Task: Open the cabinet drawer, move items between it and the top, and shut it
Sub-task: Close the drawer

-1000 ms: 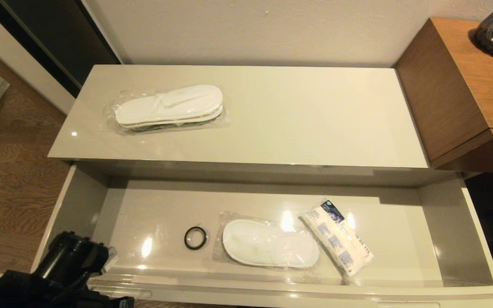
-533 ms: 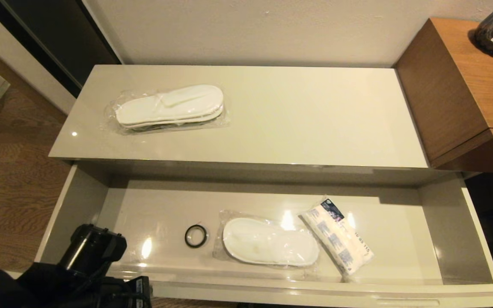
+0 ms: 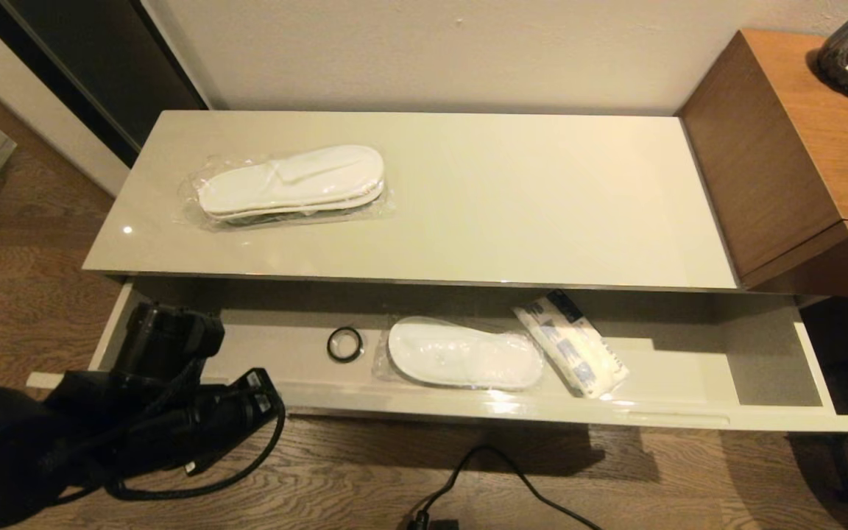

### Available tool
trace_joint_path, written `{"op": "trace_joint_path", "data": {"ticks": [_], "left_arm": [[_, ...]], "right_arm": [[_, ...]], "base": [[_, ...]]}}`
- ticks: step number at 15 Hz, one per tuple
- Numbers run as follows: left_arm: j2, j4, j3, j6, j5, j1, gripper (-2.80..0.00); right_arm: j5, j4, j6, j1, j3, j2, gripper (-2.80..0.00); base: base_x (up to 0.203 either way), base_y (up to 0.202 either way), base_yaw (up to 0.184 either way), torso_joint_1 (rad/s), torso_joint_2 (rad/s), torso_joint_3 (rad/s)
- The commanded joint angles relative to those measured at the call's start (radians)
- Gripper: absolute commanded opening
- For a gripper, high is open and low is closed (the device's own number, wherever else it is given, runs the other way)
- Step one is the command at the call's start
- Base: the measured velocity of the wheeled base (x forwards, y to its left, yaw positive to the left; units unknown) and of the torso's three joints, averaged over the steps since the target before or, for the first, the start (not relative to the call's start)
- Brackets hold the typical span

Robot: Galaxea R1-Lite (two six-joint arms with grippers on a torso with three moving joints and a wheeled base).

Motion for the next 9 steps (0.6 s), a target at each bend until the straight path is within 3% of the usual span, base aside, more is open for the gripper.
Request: {"op": "trace_joint_path", "data": {"ticks": [1,4,7,9], "left_arm": [[0.009,-0.003,-0.127,-0.012,0.050,0.011,-2.80],[0.093,0.052,-0.341,-0.015,0.169,0.043,-2.80],[0.107,0.223,-0.588,-0.017,0.190,0.094,-2.80],[0.031,0.351,-0.653,-0.017,0.187,0.111,-2.80]], "right_arm": [[0.000,0.000,0.000,0.000,0.000,0.000,-2.80],[0.002,0.000,0.000,0.000,0.000,0.000,-2.80],[0.000,0.000,0.000,0.000,0.000,0.000,-2.80],[0.000,0.000,0.000,0.000,0.000,0.000,-2.80]], "base": [[0.000,0.000,0.000,0.000,0.00,0.000],[0.000,0.000,0.000,0.000,0.00,0.000],[0.000,0.000,0.000,0.000,0.00,0.000],[0.000,0.000,0.000,0.000,0.00,0.000]]}}
